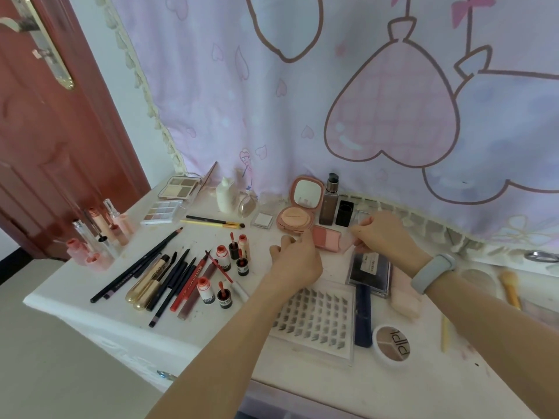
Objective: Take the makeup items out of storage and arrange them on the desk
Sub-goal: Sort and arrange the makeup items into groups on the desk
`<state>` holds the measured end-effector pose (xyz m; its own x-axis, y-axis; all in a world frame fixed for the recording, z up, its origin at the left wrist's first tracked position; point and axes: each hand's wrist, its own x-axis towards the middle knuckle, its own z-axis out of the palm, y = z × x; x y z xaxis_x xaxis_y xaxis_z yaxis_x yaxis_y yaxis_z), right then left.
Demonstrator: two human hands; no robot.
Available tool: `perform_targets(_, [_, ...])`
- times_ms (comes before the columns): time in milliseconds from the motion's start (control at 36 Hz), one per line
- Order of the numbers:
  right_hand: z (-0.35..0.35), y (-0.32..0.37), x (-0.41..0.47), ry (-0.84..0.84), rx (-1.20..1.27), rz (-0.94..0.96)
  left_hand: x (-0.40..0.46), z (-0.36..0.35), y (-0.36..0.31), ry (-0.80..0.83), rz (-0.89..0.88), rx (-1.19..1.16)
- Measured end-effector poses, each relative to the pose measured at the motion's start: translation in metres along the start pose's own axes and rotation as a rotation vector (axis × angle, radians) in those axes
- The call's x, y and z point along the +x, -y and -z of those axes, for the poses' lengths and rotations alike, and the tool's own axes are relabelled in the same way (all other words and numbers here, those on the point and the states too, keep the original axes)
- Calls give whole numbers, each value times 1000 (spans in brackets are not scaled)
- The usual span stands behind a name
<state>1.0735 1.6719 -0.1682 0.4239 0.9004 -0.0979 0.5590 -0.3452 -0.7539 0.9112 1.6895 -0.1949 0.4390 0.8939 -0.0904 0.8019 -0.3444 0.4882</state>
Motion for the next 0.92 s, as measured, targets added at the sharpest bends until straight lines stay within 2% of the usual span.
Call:
perform_targets(56, [2, -2, 2, -26, 1, 6, 2, -4, 1, -44, -35, -11])
perform_targets(278, [3, -7, 6, -36, 35, 5, 4, -8, 0, -11, -53, -35])
perform_targets(444, [1, -7, 7, -28, 89, 6, 3, -9, -2, -38, -81, 42])
perform_targets(778, [2, -12, 6, 5, 195, 7, 6, -6, -3, 50, -23, 117])
perform_targets(917, [8, -17, -4, -25, 68, 54, 2, -2, 0, 53, -42, 132])
